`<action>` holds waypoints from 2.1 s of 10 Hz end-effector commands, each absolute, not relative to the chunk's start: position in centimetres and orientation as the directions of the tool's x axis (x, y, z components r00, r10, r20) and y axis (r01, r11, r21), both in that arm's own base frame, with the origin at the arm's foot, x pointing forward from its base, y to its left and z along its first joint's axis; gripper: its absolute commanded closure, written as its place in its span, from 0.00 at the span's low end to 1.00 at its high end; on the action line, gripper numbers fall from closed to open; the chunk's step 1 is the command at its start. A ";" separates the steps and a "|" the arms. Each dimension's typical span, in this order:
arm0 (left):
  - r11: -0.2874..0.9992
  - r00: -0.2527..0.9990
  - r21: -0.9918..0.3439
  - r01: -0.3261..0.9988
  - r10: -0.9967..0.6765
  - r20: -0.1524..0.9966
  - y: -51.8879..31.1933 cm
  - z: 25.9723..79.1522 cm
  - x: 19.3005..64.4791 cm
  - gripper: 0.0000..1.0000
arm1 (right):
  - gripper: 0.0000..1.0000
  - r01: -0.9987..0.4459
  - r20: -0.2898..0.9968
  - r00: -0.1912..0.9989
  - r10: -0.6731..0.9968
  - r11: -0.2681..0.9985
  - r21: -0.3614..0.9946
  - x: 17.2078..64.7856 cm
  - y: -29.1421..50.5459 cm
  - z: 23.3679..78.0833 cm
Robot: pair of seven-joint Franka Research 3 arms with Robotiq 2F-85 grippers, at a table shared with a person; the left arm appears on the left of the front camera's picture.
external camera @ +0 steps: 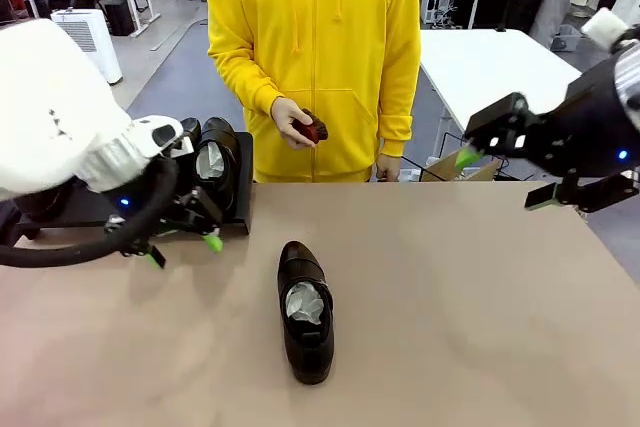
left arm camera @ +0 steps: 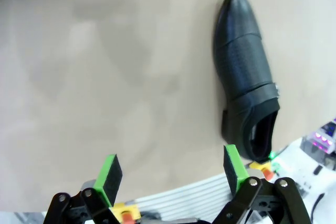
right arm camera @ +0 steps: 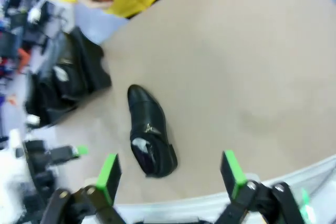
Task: Organize the shoes by placing them on the stand.
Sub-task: Place the Shoe from the middle of the table onto the Shoes Stand.
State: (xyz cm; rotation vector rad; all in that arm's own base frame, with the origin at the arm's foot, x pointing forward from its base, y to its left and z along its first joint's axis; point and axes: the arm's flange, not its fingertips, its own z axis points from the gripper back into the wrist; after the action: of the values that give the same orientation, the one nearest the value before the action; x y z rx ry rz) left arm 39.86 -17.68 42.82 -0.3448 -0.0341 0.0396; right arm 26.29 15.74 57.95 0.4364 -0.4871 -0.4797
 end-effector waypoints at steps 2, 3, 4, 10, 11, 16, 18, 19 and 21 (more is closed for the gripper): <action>0.940 0.999 -0.339 -0.033 0.045 0.027 -17.7 42.8 39.9 0.00 | 0.00 0.256 0.375 0.810 -0.450 0.848 0.464 25.3 17.3 57.9; 0.940 0.999 -0.339 -0.033 0.045 0.027 -17.7 42.8 39.9 0.00 | 0.00 0.256 0.375 0.810 -0.450 0.848 0.464 25.3 17.3 57.9; 0.948 0.998 -0.317 -0.024 0.043 0.053 -18.3 42.5 39.9 0.00 | 0.00 0.256 0.375 0.810 -0.450 0.848 0.464 25.3 17.3 57.9; 0.964 0.973 -0.266 0.012 0.050 0.226 -26.0 40.0 33.7 0.00 | 0.00 0.256 0.375 0.810 -0.450 0.848 0.464 25.3 17.3 57.9; 0.975 0.966 -0.223 -0.006 0.062 0.249 -26.9 39.3 33.9 0.00 | 0.00 0.256 0.375 0.810 -0.450 0.848 0.464 25.3 17.3 57.9; 0.986 0.962 -0.163 0.024 0.022 0.272 -30.9 36.9 33.7 0.00 | 0.00 0.256 0.375 0.810 -0.450 0.848 0.464 25.3 17.3 57.9; 0.985 0.962 -0.173 0.020 0.029 0.273 -31.4 36.9 33.4 0.00 | 0.00 0.256 0.375 0.810 -0.450 0.848 0.464 25.3 17.3 57.9; 0.989 0.966 -0.150 0.006 0.033 0.255 -31.7 36.3 33.7 0.00 | 0.00 0.256 0.375 0.810 -0.450 0.848 0.464 25.3 17.3 57.9; 0.988 0.971 -0.150 -0.033 0.067 0.231 -32.4 34.5 34.8 0.00 | 0.00 0.256 0.375 0.810 -0.450 0.848 0.464 25.3 17.3 57.9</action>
State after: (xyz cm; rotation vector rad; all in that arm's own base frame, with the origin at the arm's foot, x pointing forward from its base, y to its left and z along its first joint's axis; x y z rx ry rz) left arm 33.69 -31.04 35.42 -0.1620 -0.2282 0.0109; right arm 25.23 17.50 57.66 0.3882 -0.5128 -0.4073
